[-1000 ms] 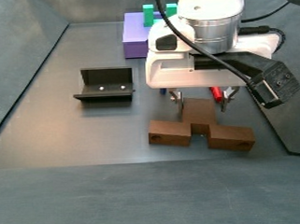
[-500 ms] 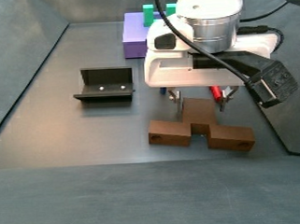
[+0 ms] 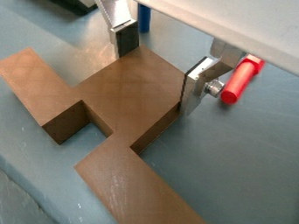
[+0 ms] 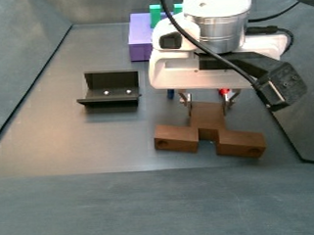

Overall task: Pick up the brown object. Move up. Place the brown object on the fixture. Regrasp the brown object. Move to above the board. Insert the brown object.
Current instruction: Pick up the brown object, then move up.

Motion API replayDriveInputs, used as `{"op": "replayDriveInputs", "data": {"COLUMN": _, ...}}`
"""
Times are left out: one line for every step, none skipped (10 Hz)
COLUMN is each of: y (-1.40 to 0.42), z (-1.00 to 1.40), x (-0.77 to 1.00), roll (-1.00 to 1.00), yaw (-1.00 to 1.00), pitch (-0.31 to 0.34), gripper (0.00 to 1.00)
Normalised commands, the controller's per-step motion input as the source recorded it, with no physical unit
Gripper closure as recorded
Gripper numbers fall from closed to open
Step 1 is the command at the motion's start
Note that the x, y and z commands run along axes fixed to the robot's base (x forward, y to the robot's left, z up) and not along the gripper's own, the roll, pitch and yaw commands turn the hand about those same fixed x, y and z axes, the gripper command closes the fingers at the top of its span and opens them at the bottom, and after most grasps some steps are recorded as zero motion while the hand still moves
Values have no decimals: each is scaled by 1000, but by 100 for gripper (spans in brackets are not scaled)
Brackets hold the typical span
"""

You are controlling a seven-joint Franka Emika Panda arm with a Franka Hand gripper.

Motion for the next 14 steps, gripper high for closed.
{"op": "replayDriveInputs", "data": {"y": 0, "z": 0, "x": 0, "roll": 0, "yaw": 0, "pitch": 0, "gripper": 100}}
{"op": "replayDriveInputs", "data": {"y": 0, "z": 0, "x": 0, "roll": 0, "yaw": 0, "pitch": 0, "gripper": 100}}
{"op": "replayDriveInputs", "data": {"y": 0, "z": 0, "x": 0, "roll": 0, "yaw": 0, "pitch": 0, "gripper": 100}}
{"op": "replayDriveInputs", "data": {"y": 0, "z": 0, "x": 0, "roll": 0, "yaw": 0, "pitch": 0, "gripper": 100}}
{"op": "replayDriveInputs", "data": {"y": 0, "z": 0, "x": 0, "roll": 0, "yaw": 0, "pitch": 0, "gripper": 100}}
{"op": "replayDriveInputs", "data": {"y": 0, "z": 0, "x": 0, "roll": 0, "yaw": 0, "pitch": 0, "gripper": 100}}
{"op": "replayDriveInputs", "data": {"y": 0, "z": 0, "x": 0, "roll": 0, "yaw": 0, "pitch": 0, "gripper": 100}}
{"op": "replayDriveInputs", "data": {"y": 0, "z": 0, "x": 0, "roll": 0, "yaw": 0, "pitch": 0, "gripper": 100}}
{"op": "replayDriveInputs", "data": {"y": 0, "z": 0, "x": 0, "roll": 0, "yaw": 0, "pitch": 0, "gripper": 100}}
{"op": "replayDriveInputs", "data": {"y": 0, "z": 0, "x": 0, "roll": 0, "yaw": 0, "pitch": 0, "gripper": 100}}
{"op": "replayDriveInputs", "data": {"y": 0, "z": 0, "x": 0, "roll": 0, "yaw": 0, "pitch": 0, "gripper": 100}}
{"op": "replayDriveInputs", "data": {"y": 0, "z": 0, "x": 0, "roll": 0, "yaw": 0, "pitch": 0, "gripper": 100}}
{"op": "replayDriveInputs", "data": {"y": 0, "z": 0, "x": 0, "roll": 0, "yaw": 0, "pitch": 0, "gripper": 100}}
{"op": "replayDriveInputs", "data": {"y": 0, "z": 833, "x": 0, "roll": 0, "yaw": 0, "pitch": 0, "gripper": 100}}
